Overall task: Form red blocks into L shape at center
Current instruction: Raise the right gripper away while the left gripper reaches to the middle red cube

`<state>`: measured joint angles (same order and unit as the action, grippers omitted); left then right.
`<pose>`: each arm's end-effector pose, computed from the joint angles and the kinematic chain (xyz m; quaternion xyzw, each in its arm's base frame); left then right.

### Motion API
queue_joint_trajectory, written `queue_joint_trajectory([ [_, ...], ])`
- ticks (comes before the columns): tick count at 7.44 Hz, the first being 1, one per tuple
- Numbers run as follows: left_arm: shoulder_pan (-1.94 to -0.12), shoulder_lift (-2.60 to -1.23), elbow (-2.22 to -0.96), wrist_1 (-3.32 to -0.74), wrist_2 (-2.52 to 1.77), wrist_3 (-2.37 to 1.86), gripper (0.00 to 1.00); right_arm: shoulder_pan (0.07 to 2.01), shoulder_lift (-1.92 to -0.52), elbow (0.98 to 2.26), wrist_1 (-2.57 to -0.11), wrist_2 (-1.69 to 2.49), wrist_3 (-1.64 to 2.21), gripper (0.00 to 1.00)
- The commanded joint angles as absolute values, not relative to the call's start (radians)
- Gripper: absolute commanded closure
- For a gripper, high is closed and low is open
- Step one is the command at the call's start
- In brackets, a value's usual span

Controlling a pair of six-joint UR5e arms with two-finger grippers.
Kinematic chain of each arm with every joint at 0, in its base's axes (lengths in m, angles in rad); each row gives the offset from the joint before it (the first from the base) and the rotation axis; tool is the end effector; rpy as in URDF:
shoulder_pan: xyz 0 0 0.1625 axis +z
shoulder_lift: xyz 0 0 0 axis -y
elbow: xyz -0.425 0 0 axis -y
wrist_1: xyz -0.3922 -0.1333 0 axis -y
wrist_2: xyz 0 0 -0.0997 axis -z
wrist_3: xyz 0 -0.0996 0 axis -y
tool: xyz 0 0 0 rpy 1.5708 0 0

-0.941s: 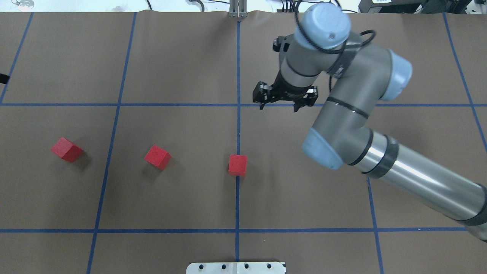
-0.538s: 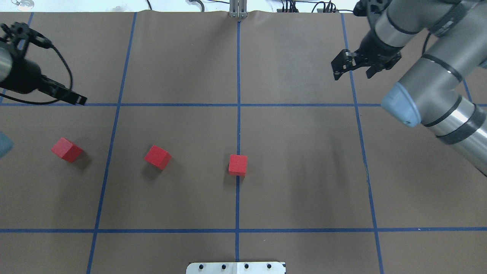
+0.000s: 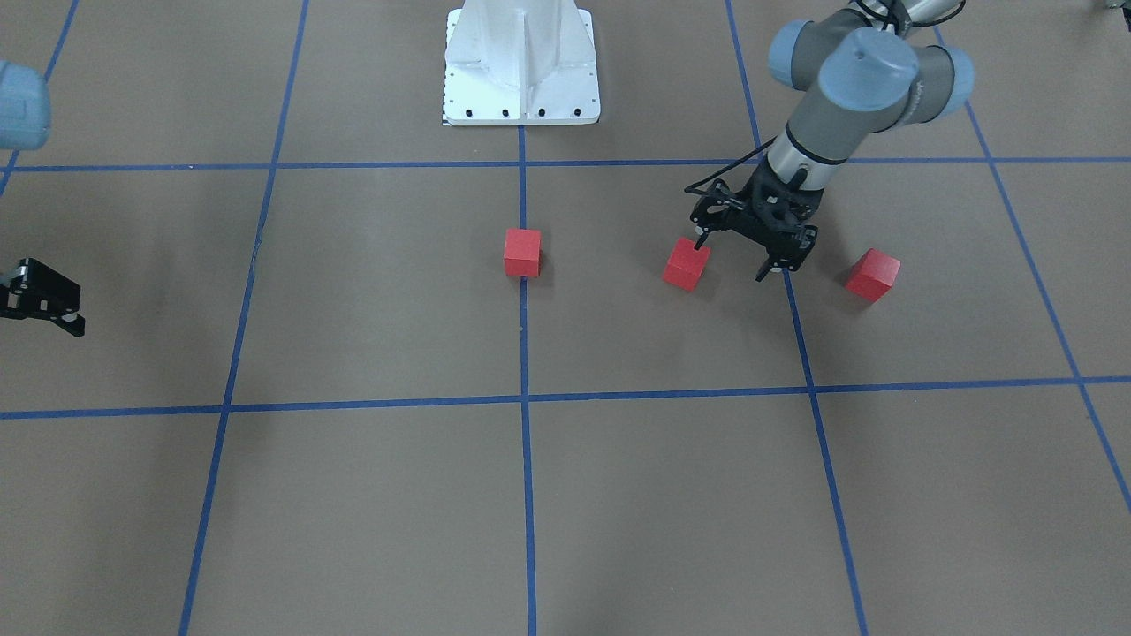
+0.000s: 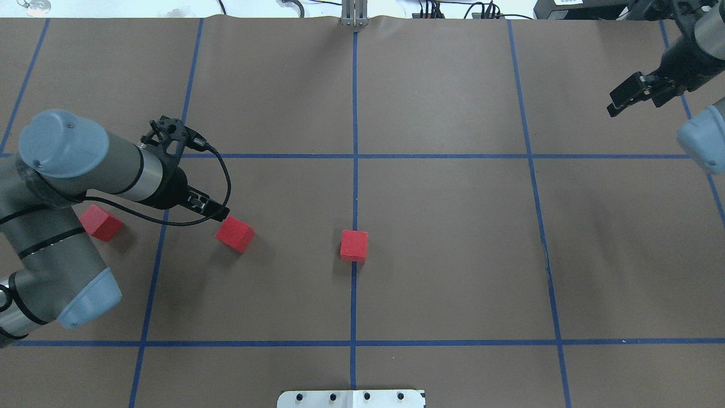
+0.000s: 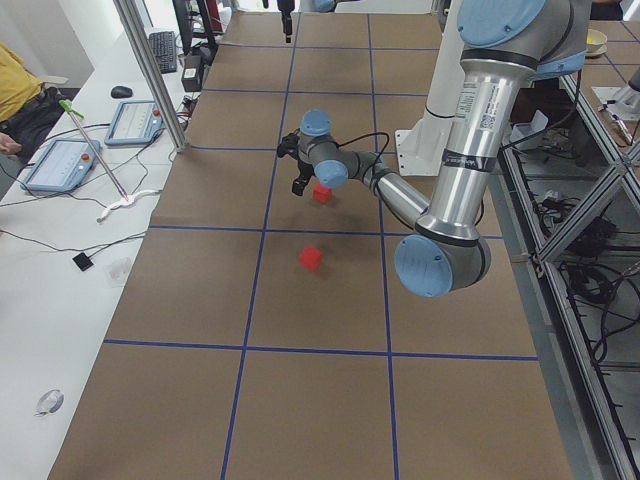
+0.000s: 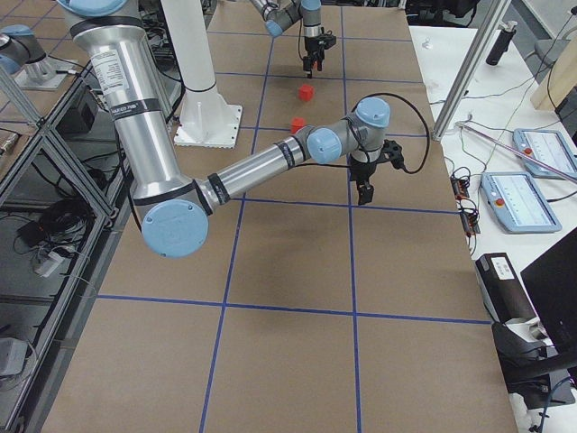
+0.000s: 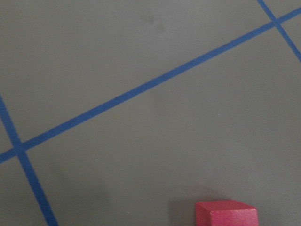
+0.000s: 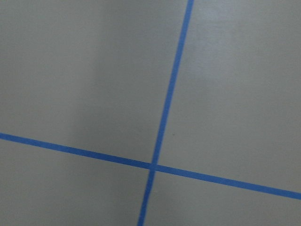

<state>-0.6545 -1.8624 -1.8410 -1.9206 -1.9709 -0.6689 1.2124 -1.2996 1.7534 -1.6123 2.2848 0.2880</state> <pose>0.4087 -0.4327 0.3380 0.1758 0.4325 0.1954 0.8625 -0.1425 -0.5744 0.4290 0.0732 -0.3853 -0.1038 0.9140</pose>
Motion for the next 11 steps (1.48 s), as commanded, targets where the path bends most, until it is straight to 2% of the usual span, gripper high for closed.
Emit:
queue_joint_trajectory([
  [1, -0.565, -1.922, -1.829, -1.799, -1.907, -0.681, 0.0, 1.243, -1.347, 1.753, -1.608, 2.296, 0.221, 0.0],
  [7, -0.551, -1.953, -1.772, -1.795, -1.898, -0.683, 0.01, 1.241, -1.347, 1.752, -1.608, 2.289, 0.221, 0.0],
  [8, -0.549, -1.954, -1.773, -1.793, -1.901, -0.683, 0.14, 1.241, -1.347, 1.75, -1.608, 2.287, 0.221, 0.0],
  [9, -0.551, -1.954, -1.77, -1.792, -1.902, -0.683, 0.43, 1.241, -1.347, 1.75, -1.608, 2.287, 0.221, 0.0],
  [10, -0.551, -1.954, -1.767, -1.792, -1.902, -0.683, 0.66, 1.241, -1.347, 1.75, -1.608, 2.286, 0.221, 0.0],
  [11, -0.551, -1.953, -1.772, -1.787, -1.907, -0.683, 0.83, 1.241, -1.347, 1.75, -1.608, 2.286, 0.221, 0.0],
])
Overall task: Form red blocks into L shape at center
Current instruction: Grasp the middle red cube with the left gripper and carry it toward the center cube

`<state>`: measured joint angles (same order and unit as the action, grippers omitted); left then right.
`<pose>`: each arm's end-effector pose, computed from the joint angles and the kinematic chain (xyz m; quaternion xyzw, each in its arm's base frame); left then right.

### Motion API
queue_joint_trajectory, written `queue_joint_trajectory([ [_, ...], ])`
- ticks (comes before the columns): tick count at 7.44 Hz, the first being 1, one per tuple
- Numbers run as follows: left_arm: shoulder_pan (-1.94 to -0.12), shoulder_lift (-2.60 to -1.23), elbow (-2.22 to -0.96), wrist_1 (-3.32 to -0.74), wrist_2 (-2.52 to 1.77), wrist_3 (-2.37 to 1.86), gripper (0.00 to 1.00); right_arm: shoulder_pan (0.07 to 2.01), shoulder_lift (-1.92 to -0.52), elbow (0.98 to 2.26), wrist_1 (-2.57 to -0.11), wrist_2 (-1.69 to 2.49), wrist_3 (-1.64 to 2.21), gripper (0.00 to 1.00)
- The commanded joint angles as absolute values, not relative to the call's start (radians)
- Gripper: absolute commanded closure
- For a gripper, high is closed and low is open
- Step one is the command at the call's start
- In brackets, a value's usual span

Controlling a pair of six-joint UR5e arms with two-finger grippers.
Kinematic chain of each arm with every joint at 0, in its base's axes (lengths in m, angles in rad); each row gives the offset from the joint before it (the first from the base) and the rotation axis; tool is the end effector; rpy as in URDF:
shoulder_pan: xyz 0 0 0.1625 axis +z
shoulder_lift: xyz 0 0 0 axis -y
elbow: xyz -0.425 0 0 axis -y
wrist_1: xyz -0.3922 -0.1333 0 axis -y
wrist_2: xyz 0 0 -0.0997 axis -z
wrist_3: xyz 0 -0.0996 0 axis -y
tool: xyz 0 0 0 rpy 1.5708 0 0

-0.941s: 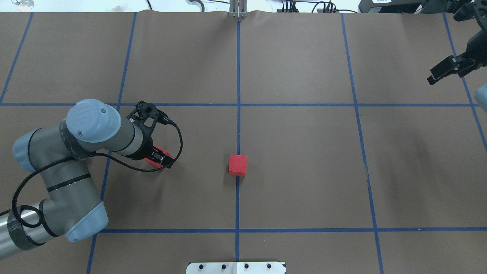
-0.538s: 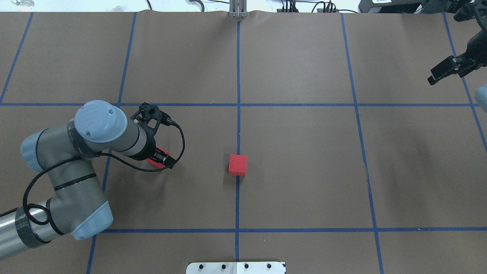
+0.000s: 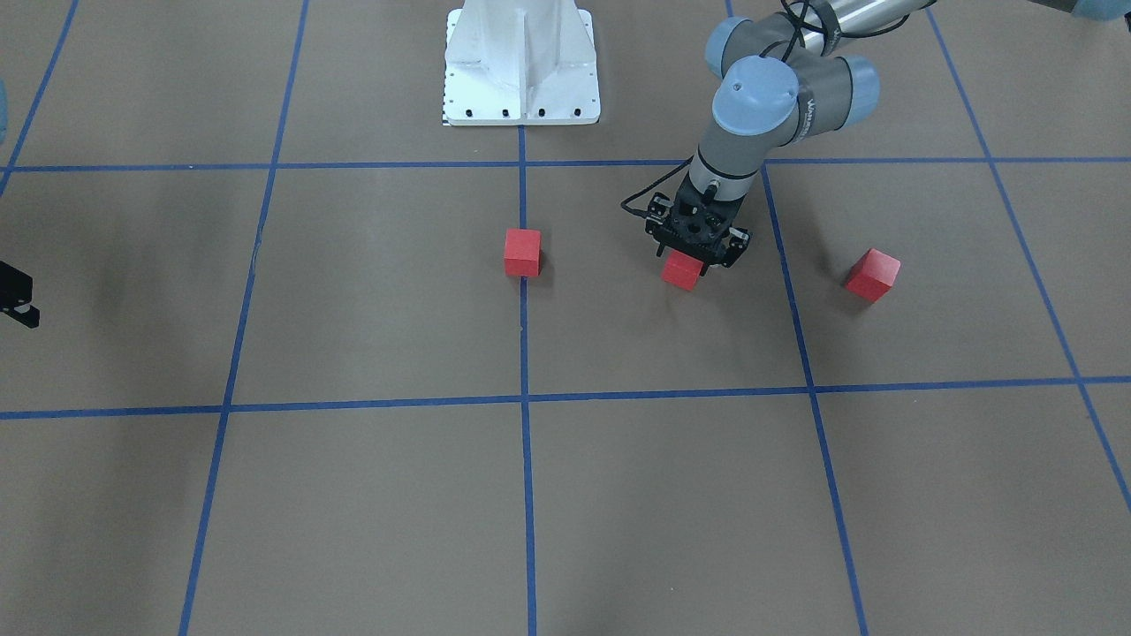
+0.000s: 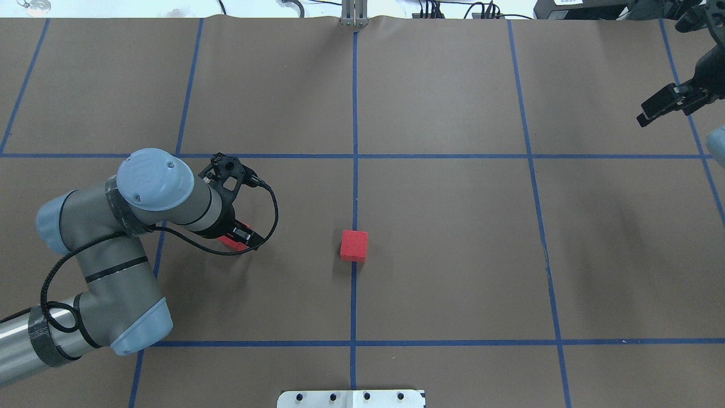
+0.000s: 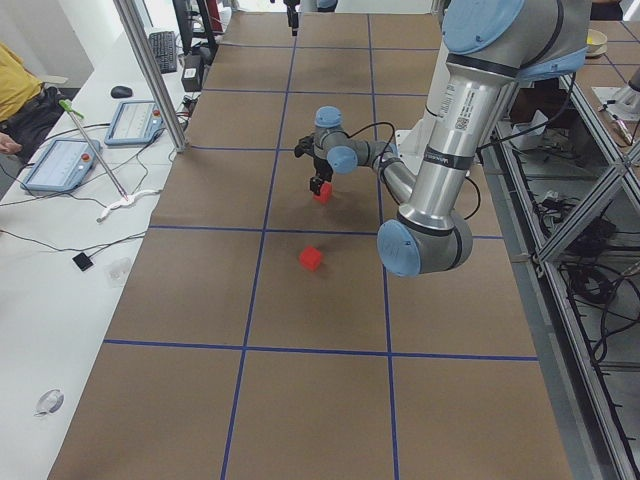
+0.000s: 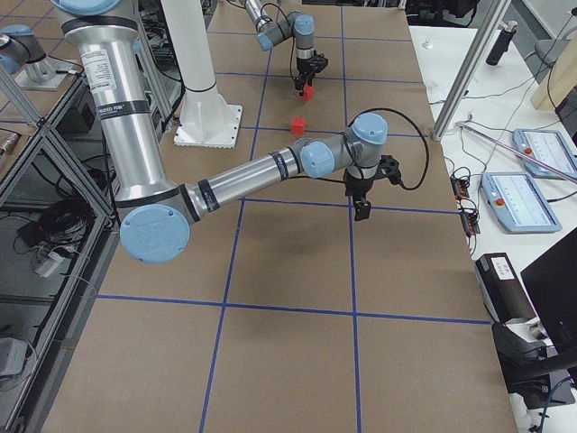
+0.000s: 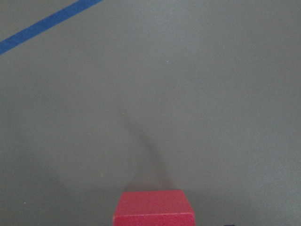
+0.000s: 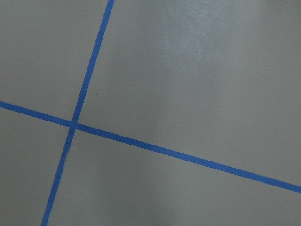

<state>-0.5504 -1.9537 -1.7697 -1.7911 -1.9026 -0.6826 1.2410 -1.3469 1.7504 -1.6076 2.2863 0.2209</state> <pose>0.4786 -0.4120 0.3350 0.1393 0.3898 0.2162 0.8843 -0.1219 -0.5661 0.4573 0.0707 -0.3778 -0.1139 0.9161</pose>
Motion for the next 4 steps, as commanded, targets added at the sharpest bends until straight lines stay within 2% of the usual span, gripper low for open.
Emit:
queue_joint_trajectory([
  [1, -0.551, -1.966, -1.79, -1.743, -1.926, -0.684, 0.92, 1.241, -1.347, 1.75, -1.608, 2.284, 0.221, 0.0],
  [4, -0.569, -2.194, -1.813, -1.475, -1.974, -0.791, 0.95, 1.241, -1.347, 1.75, -1.608, 2.284, 0.222, 0.0],
])
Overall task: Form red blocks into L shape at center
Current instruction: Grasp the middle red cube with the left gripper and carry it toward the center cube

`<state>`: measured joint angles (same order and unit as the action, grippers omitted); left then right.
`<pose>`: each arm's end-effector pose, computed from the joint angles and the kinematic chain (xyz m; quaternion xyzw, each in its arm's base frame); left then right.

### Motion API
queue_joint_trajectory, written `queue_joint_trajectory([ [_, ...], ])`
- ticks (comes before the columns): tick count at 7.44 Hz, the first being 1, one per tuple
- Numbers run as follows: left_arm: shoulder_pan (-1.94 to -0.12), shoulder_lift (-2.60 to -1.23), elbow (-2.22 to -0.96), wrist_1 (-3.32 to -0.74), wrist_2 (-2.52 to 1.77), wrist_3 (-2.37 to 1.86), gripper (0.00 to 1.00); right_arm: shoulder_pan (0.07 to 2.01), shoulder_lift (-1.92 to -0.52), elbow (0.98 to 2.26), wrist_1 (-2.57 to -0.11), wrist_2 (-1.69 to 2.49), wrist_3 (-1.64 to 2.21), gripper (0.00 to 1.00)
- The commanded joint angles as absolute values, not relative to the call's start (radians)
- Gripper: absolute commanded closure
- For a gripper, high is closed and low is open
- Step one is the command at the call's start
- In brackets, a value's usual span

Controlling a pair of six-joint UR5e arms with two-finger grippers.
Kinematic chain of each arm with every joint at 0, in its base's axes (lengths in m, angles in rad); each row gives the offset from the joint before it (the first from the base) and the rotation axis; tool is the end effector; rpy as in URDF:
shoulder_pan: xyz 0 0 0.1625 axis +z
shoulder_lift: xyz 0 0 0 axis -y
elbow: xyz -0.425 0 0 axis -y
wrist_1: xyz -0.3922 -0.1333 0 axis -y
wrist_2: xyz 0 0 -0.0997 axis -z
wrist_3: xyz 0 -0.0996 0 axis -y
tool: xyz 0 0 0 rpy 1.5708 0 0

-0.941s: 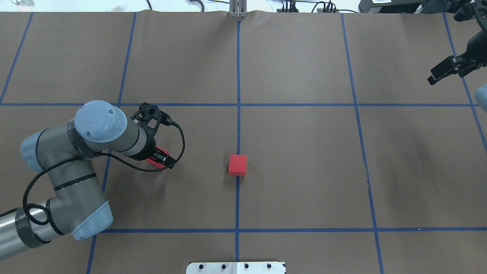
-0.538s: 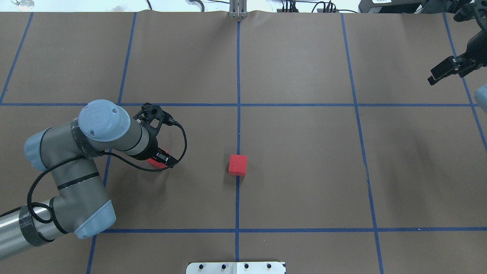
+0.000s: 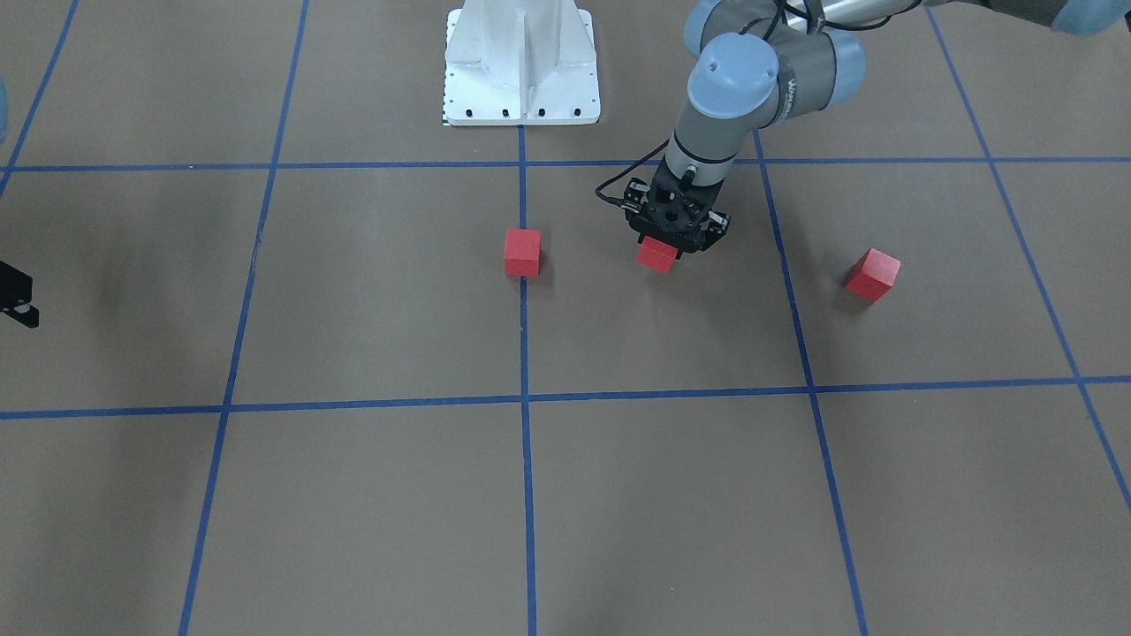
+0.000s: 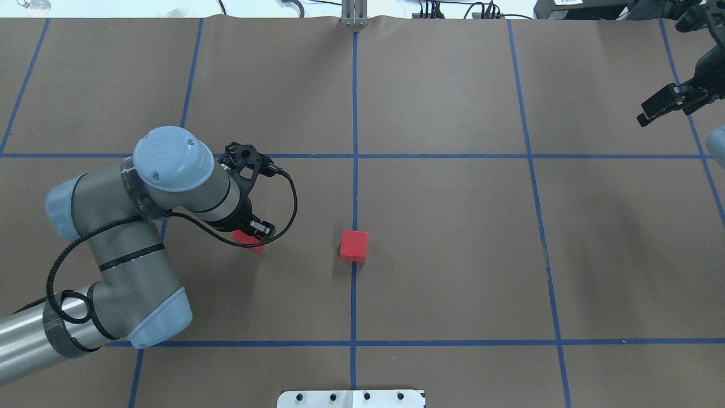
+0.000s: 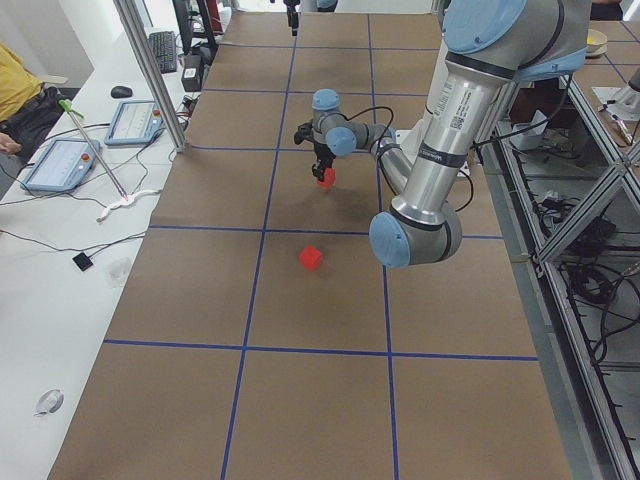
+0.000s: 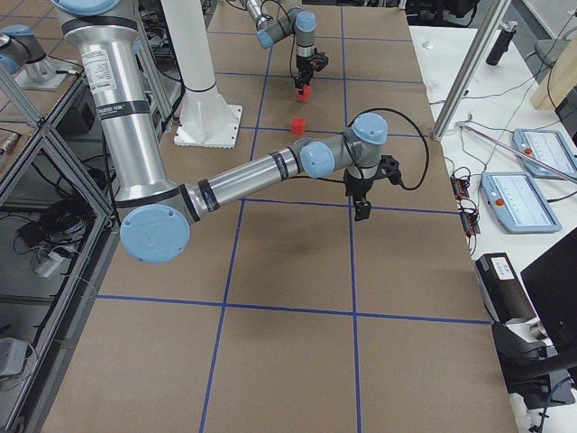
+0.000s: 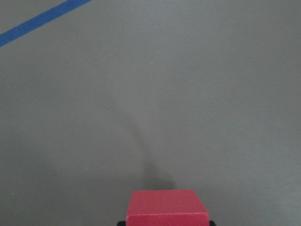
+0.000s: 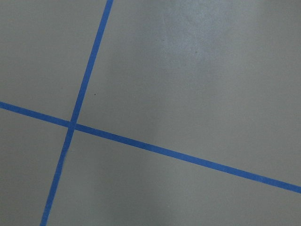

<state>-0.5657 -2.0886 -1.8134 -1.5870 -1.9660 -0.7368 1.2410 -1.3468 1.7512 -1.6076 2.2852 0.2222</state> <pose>0.4810 -0.4179 0.2572 0.1001 0.4010 0.1950 0.8894 -0.1219 -0.5661 0.4570 0.0711 -0.3774 -0.1133 0.9163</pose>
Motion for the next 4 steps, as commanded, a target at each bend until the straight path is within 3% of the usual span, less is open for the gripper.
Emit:
queue_joint_trajectory([
  [1, -0.569, -2.259, -1.783, -1.457, -1.974, -0.839, 0.95, 1.241, -1.347, 1.749, -1.608, 2.286, 0.221, 0.0],
  [4, -0.565, -2.521, -1.49, -1.473, -1.967, -0.991, 0.94, 1.241, -1.345, 1.749, -1.608, 2.283, 0.225, 0.0],
])
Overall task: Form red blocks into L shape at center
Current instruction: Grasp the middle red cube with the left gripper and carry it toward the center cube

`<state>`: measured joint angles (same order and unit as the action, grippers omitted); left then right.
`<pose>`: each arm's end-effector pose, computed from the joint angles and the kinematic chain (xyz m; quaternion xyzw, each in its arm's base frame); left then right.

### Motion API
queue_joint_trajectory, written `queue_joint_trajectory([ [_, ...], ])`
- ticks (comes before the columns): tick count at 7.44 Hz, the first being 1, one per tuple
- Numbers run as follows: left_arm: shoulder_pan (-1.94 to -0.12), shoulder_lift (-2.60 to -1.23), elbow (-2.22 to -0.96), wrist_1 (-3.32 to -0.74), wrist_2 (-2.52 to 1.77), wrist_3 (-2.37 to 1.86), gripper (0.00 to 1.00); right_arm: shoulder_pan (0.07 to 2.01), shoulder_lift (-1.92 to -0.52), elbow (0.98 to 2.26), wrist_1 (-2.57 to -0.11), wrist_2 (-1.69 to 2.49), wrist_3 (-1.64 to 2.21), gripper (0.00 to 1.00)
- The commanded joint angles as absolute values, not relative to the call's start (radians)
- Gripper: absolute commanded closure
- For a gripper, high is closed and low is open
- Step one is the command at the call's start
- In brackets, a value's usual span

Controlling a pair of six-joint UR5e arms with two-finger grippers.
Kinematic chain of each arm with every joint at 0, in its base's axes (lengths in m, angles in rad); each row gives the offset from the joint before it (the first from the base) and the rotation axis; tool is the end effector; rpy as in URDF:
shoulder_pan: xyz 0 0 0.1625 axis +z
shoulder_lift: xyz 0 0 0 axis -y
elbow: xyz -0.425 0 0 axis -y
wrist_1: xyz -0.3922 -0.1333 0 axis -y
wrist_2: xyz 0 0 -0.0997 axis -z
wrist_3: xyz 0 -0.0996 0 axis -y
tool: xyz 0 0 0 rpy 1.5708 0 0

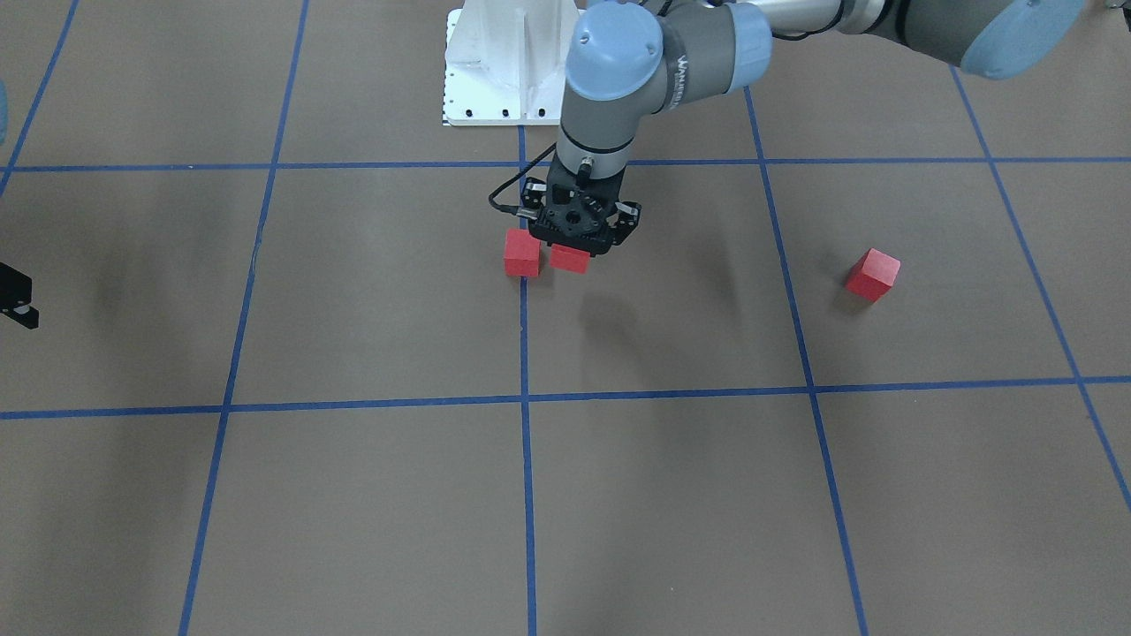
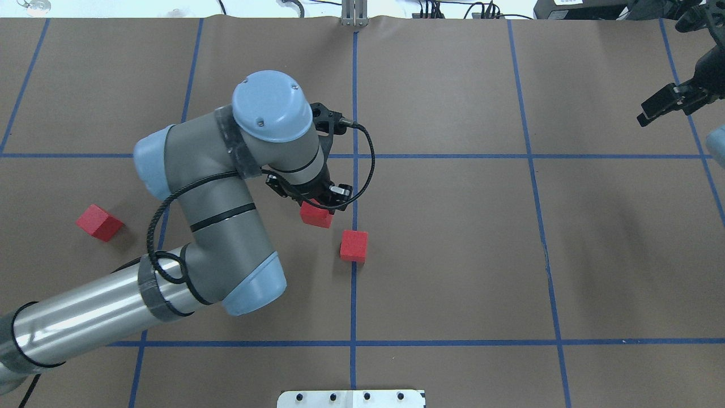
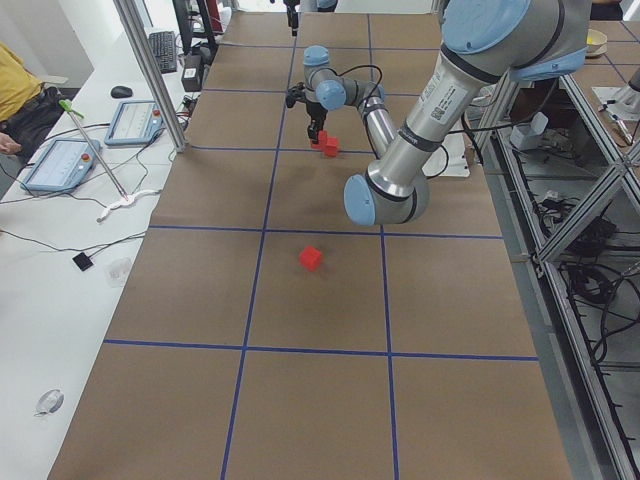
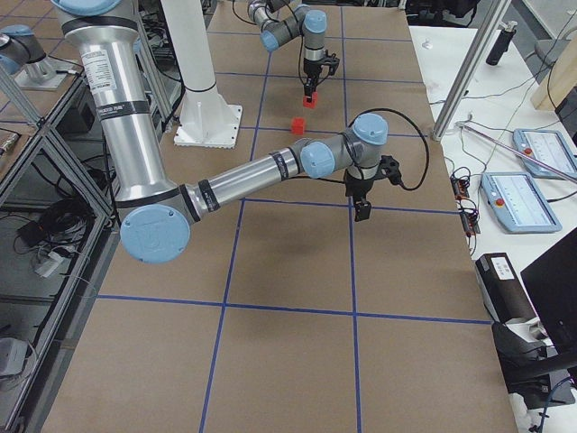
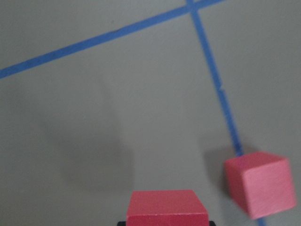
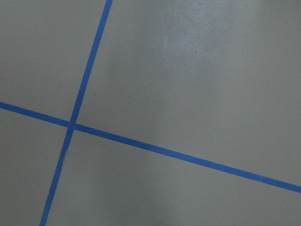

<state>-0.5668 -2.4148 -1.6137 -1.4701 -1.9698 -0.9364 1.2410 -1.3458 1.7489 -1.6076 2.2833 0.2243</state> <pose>0.5404 -0.4561 0.1352 0.0612 0.4132 0.1065 0.9023 -0.1219 -0.5667 0.4576 0.0704 -0.3765 -0.1120 0.9169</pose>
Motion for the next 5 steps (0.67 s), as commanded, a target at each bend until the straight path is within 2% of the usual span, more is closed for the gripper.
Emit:
queue_joint_trajectory([
  [1, -0.563, -2.539, -1.433, -1.546, -1.967, -1.017, 0.94, 1.241, -1.347, 1.747, -1.608, 2.283, 0.224, 0.0],
  [3, -0.554, -2.54, -1.344, -1.667, -1.965, -1.104, 0.94, 1.241, -1.347, 1.747, -1.608, 2.283, 0.222, 0.0],
  [5, -0.514, -2.539, -1.344, -1.669, -1.887, -1.16, 0.94, 1.241, -1.347, 1.749, -1.608, 2.284, 0.222, 0.0],
])
